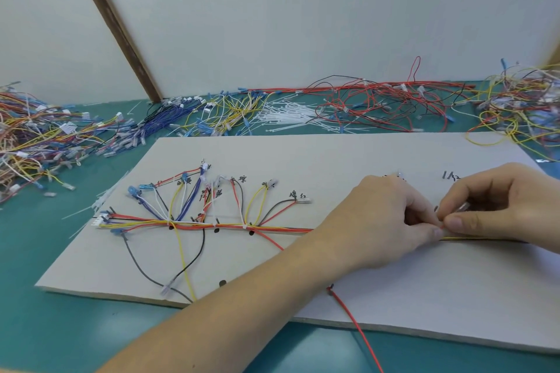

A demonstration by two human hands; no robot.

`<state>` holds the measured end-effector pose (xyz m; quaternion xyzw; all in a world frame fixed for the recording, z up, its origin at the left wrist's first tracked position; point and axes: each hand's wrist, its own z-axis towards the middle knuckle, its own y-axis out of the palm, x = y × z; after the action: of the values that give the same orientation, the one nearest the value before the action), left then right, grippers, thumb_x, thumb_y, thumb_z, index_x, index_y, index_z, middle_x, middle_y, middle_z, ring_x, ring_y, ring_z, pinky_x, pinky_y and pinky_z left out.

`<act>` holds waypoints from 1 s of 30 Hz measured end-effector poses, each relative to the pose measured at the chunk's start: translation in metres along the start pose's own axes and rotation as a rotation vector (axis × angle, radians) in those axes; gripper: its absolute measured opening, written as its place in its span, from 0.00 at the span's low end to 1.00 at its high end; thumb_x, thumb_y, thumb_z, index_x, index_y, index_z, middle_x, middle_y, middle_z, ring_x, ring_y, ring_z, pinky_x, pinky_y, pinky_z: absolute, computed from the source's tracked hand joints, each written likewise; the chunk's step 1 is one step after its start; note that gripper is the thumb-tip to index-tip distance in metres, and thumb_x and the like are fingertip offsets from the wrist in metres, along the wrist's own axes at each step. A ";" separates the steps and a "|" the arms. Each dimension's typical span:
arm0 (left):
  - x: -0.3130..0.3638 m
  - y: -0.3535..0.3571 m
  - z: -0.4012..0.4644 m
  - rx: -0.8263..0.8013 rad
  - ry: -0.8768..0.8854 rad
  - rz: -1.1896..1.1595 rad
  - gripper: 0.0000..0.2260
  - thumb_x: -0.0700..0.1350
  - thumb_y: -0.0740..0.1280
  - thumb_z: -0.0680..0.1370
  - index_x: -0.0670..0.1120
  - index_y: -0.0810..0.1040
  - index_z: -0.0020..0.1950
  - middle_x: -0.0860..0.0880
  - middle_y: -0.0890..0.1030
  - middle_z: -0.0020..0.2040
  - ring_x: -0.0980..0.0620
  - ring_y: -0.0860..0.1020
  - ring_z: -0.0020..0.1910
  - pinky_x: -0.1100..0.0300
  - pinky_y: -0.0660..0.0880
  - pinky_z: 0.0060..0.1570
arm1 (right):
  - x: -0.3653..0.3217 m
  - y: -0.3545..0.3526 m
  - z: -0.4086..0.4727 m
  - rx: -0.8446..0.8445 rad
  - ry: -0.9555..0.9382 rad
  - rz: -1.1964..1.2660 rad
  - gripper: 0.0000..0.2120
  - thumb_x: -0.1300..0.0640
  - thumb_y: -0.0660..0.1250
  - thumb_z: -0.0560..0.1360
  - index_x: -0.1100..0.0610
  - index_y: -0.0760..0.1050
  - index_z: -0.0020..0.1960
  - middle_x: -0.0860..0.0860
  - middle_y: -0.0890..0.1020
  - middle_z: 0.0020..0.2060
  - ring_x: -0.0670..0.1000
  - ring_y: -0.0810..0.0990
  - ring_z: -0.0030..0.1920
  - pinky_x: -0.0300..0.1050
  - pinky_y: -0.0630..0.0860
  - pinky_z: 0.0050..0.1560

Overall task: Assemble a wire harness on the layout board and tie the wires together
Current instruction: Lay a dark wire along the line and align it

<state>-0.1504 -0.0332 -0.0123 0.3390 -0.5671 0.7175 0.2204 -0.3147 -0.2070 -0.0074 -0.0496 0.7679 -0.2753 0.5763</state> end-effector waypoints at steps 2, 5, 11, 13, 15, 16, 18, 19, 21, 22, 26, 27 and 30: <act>0.001 0.001 0.000 -0.004 -0.023 0.013 0.02 0.45 0.76 0.76 0.49 0.89 0.47 0.51 0.85 0.42 0.53 0.80 0.42 0.60 0.75 0.43 | 0.001 0.000 0.002 0.021 0.003 -0.003 0.32 0.29 0.82 0.57 0.50 0.87 0.51 0.57 0.86 0.37 0.47 0.81 0.33 0.38 0.78 0.38; 0.003 0.003 0.000 0.025 -0.028 0.042 0.02 0.45 0.76 0.76 0.48 0.89 0.45 0.51 0.85 0.39 0.52 0.80 0.40 0.60 0.74 0.40 | 0.002 0.002 0.003 0.053 0.001 0.010 0.33 0.28 0.82 0.55 0.48 0.87 0.51 0.57 0.86 0.35 0.47 0.81 0.32 0.39 0.77 0.37; 0.006 0.006 -0.002 0.092 -0.017 0.040 0.02 0.43 0.77 0.74 0.49 0.86 0.45 0.54 0.84 0.36 0.57 0.79 0.36 0.63 0.74 0.40 | -0.010 0.010 0.002 0.132 -0.064 -0.005 0.27 0.30 0.78 0.61 0.47 0.87 0.50 0.58 0.85 0.38 0.48 0.80 0.36 0.45 0.75 0.41; 0.004 0.005 0.000 0.079 -0.027 0.009 0.03 0.43 0.78 0.73 0.49 0.86 0.44 0.54 0.83 0.35 0.59 0.79 0.35 0.64 0.74 0.38 | -0.018 0.015 0.001 0.139 -0.075 -0.027 0.10 0.46 0.78 0.68 0.47 0.87 0.47 0.58 0.86 0.38 0.50 0.80 0.38 0.48 0.74 0.44; 0.002 0.004 0.001 0.062 -0.045 -0.031 0.03 0.43 0.79 0.72 0.48 0.86 0.44 0.54 0.83 0.35 0.60 0.79 0.33 0.65 0.74 0.38 | -0.018 0.015 0.001 0.144 -0.090 -0.056 0.08 0.60 0.76 0.74 0.47 0.87 0.45 0.56 0.86 0.38 0.50 0.81 0.38 0.47 0.75 0.44; 0.001 0.003 0.002 0.057 -0.049 -0.040 0.04 0.44 0.79 0.72 0.48 0.87 0.44 0.54 0.84 0.35 0.60 0.79 0.33 0.65 0.75 0.38 | -0.017 0.015 0.002 0.159 -0.099 -0.082 0.11 0.63 0.75 0.75 0.46 0.87 0.44 0.56 0.86 0.38 0.51 0.81 0.39 0.47 0.76 0.43; -0.001 0.004 0.002 0.064 -0.040 -0.032 0.04 0.45 0.79 0.72 0.49 0.87 0.44 0.54 0.84 0.35 0.60 0.80 0.34 0.65 0.76 0.38 | -0.017 0.015 0.003 0.197 -0.124 -0.132 0.14 0.65 0.75 0.75 0.45 0.87 0.42 0.54 0.86 0.38 0.54 0.82 0.40 0.50 0.77 0.45; -0.001 0.004 0.002 0.072 -0.031 -0.025 0.04 0.45 0.79 0.72 0.49 0.87 0.44 0.55 0.84 0.35 0.61 0.80 0.34 0.67 0.75 0.38 | -0.017 0.015 0.005 0.213 -0.135 -0.153 0.15 0.65 0.75 0.75 0.44 0.87 0.41 0.53 0.86 0.38 0.55 0.83 0.41 0.52 0.78 0.46; -0.002 0.004 0.002 0.076 -0.026 -0.035 0.03 0.46 0.79 0.72 0.50 0.88 0.44 0.56 0.84 0.34 0.61 0.81 0.34 0.67 0.75 0.38 | -0.016 0.015 0.006 0.235 -0.151 -0.183 0.16 0.64 0.75 0.75 0.43 0.86 0.41 0.50 0.86 0.38 0.52 0.83 0.41 0.50 0.79 0.47; -0.003 0.004 0.003 0.071 -0.031 -0.055 0.03 0.46 0.79 0.72 0.50 0.88 0.44 0.55 0.85 0.34 0.61 0.81 0.34 0.67 0.76 0.38 | -0.016 0.015 0.007 0.240 -0.157 -0.192 0.16 0.64 0.75 0.75 0.42 0.86 0.41 0.48 0.87 0.38 0.49 0.83 0.40 0.45 0.79 0.46; -0.004 0.001 0.006 0.055 -0.055 -0.106 0.03 0.44 0.75 0.75 0.51 0.89 0.45 0.57 0.86 0.35 0.63 0.81 0.33 0.71 0.72 0.35 | -0.018 0.016 0.008 0.263 -0.175 -0.203 0.18 0.66 0.75 0.74 0.42 0.86 0.40 0.46 0.87 0.37 0.45 0.83 0.39 0.37 0.78 0.43; -0.004 0.000 0.007 0.049 -0.062 -0.114 0.04 0.44 0.75 0.75 0.51 0.89 0.46 0.57 0.86 0.35 0.63 0.81 0.33 0.71 0.72 0.36 | -0.018 0.016 0.009 0.276 -0.179 -0.195 0.17 0.67 0.75 0.74 0.43 0.86 0.40 0.46 0.87 0.37 0.44 0.83 0.39 0.34 0.77 0.42; -0.003 0.002 0.007 0.065 -0.070 -0.124 0.05 0.42 0.75 0.74 0.51 0.89 0.46 0.56 0.86 0.35 0.61 0.83 0.34 0.70 0.74 0.36 | -0.018 0.017 0.009 0.297 -0.176 -0.191 0.17 0.67 0.75 0.73 0.44 0.85 0.40 0.46 0.86 0.36 0.41 0.82 0.37 0.29 0.74 0.41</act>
<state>-0.1486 -0.0401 -0.0151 0.4052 -0.5290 0.7082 0.2333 -0.2969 -0.1892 -0.0016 -0.0606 0.6574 -0.4335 0.6134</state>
